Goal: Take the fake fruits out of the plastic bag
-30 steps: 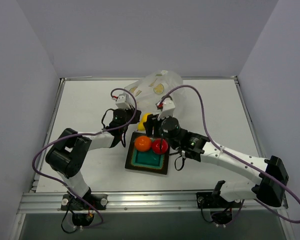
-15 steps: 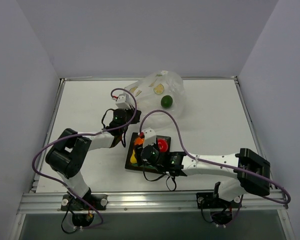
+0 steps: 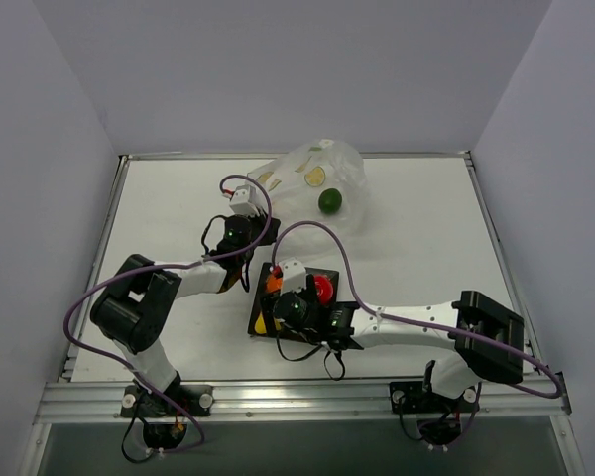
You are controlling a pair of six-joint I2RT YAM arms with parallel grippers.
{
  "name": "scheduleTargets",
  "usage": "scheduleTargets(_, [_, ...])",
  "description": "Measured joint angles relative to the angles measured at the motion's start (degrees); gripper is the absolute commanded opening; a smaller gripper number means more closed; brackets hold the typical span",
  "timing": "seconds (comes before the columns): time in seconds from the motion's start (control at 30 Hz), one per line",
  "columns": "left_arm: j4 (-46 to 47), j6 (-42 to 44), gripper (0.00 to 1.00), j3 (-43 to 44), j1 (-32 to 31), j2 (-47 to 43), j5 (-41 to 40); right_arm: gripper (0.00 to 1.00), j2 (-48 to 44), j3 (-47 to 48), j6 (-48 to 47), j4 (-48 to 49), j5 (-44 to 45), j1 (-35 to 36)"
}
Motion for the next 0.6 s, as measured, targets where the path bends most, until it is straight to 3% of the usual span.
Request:
scheduleTargets(0.1, [0.0,0.0,0.02,0.0,0.0,0.0,0.0,0.54,-2.0,0.9,-1.8,-1.9,0.2,-0.5])
scheduleTargets(0.13, [0.0,0.0,0.02,0.0,0.0,0.0,0.0,0.37,-3.1,1.6,-2.8,-2.4,0.2,-1.0])
scheduleTargets(0.2, [0.1,0.0,0.02,0.0,0.0,0.4,0.4,0.24,-5.1,4.4,-5.2,-3.1,-0.3,-3.8])
scheduleTargets(0.4, [0.1,0.0,0.02,0.7,0.0,3.1,1.3,0.20,-4.3,17.3,-11.5,-1.9,-0.3,-16.3])
scheduleTargets(0.6, [0.1,0.0,0.03,1.0,-0.2,3.5,1.7,0.20,7.8,28.4,-16.4,-0.2,-3.7,-27.1])
